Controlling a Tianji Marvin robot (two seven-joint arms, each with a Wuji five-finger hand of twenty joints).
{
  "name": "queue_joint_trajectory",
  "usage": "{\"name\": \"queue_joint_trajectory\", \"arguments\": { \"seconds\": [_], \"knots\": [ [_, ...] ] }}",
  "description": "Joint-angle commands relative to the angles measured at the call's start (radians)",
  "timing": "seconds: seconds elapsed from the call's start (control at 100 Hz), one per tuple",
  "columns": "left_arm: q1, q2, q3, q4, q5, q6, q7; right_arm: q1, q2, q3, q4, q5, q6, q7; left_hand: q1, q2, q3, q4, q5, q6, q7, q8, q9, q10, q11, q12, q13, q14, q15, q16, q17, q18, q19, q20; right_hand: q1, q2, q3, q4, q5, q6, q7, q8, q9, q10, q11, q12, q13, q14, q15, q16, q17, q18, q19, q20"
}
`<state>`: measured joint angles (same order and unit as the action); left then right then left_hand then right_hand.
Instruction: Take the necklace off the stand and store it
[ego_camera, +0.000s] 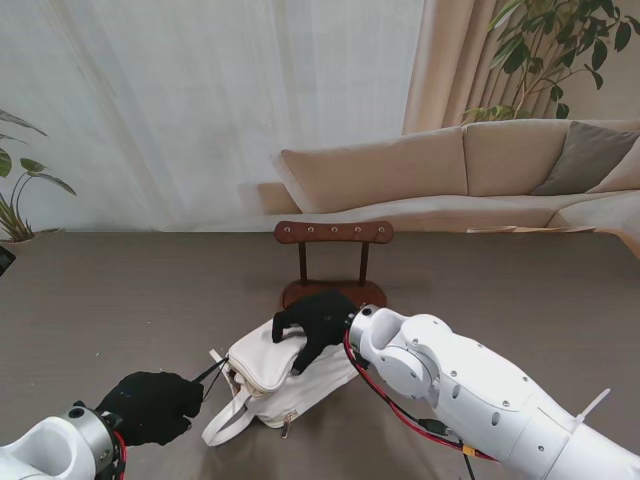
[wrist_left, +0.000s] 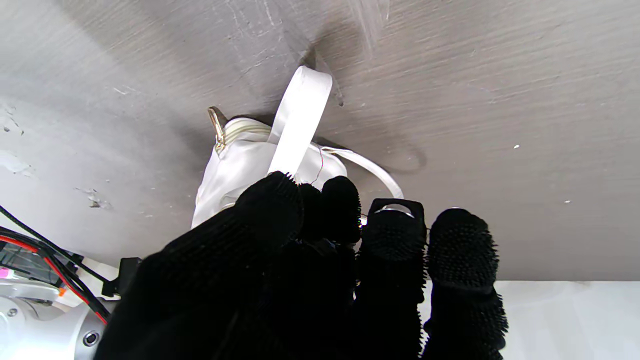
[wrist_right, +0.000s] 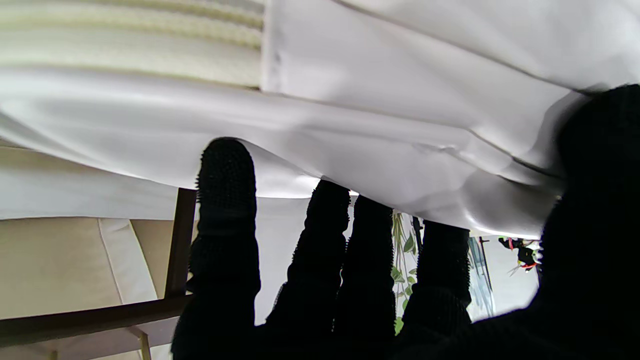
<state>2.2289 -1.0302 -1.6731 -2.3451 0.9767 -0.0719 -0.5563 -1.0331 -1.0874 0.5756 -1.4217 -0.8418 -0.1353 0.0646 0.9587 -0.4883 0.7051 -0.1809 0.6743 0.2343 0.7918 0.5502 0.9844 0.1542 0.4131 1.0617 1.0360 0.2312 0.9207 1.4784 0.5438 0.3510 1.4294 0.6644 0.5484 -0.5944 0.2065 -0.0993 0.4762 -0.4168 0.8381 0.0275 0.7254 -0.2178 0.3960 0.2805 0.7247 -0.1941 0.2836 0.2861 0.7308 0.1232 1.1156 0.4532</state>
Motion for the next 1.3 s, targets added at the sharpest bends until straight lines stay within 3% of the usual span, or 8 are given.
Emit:
{"name": "queue_joint_trajectory", "arguments": {
  "seconds": [0.0,0.62,0.76,1.08,1.29],
  "knots": [
    [0.003,0.002,0.009,-0.032,0.002,-0.012,-0.029,-0.04,0.024,-0.026,0.098,-0.018,0.022,0.066,0.028,0.021,0.005,-0.011,0.12,-0.061,0.2,0.015,0.148,0.049,0.143,0.014,0.019,-0.014,0.001,0.004,-0.008,-0.009,0.02,0.0,0.121,0.415,0.105,0.062,0.143,0.181,0.137,0.087,0.182,0.12,0.124,0.085,0.21,0.216,0.192,0.094,-0.4,-0.011,-0.011,-0.017],
    [-0.097,0.017,0.128,-0.048,-0.044,-0.026,-0.047,-0.034,0.024,-0.044,0.091,0.003,0.053,0.096,0.026,0.022,0.004,-0.011,0.119,-0.061,0.201,0.015,0.149,0.046,0.143,0.013,0.02,-0.018,0.006,0.006,-0.005,-0.009,0.022,0.001,0.119,0.433,0.095,0.065,0.136,0.197,0.121,0.099,0.169,0.12,0.12,0.086,0.207,0.214,0.191,0.097,-0.405,-0.013,-0.015,-0.013],
    [-0.093,0.016,0.133,-0.046,-0.038,-0.014,-0.046,-0.039,0.024,-0.044,0.091,0.007,0.049,0.095,0.027,0.022,0.003,-0.011,0.119,-0.062,0.201,0.015,0.15,0.047,0.144,0.013,0.02,-0.021,0.007,0.006,-0.005,-0.009,0.022,0.001,0.082,0.417,0.1,0.079,0.122,0.202,0.1,0.106,0.155,0.124,0.12,0.086,0.198,0.22,0.19,0.097,-0.41,-0.01,-0.019,-0.011],
    [-0.142,0.025,0.174,-0.039,-0.096,-0.007,-0.07,-0.012,0.018,-0.077,0.108,0.021,0.062,0.098,0.028,0.021,0.005,-0.011,0.122,-0.059,0.2,0.014,0.153,0.049,0.144,0.012,0.023,-0.018,0.007,0.005,0.0,-0.007,0.022,0.0,0.087,0.44,0.113,0.07,0.132,0.202,0.101,0.112,0.16,0.121,0.12,0.085,0.203,0.221,0.192,0.098,-0.408,-0.012,-0.019,-0.009],
    [-0.137,0.021,0.159,-0.05,-0.054,-0.027,-0.055,-0.008,0.018,-0.081,0.108,0.025,0.069,0.104,0.025,0.021,0.006,-0.011,0.121,-0.063,0.201,0.016,0.152,0.044,0.144,0.013,0.023,-0.023,0.009,0.005,0.001,-0.01,0.022,0.0,0.089,0.45,0.109,0.069,0.131,0.205,0.1,0.116,0.158,0.12,0.121,0.085,0.202,0.216,0.192,0.098,-0.41,-0.014,-0.02,-0.008]
  ]
}}
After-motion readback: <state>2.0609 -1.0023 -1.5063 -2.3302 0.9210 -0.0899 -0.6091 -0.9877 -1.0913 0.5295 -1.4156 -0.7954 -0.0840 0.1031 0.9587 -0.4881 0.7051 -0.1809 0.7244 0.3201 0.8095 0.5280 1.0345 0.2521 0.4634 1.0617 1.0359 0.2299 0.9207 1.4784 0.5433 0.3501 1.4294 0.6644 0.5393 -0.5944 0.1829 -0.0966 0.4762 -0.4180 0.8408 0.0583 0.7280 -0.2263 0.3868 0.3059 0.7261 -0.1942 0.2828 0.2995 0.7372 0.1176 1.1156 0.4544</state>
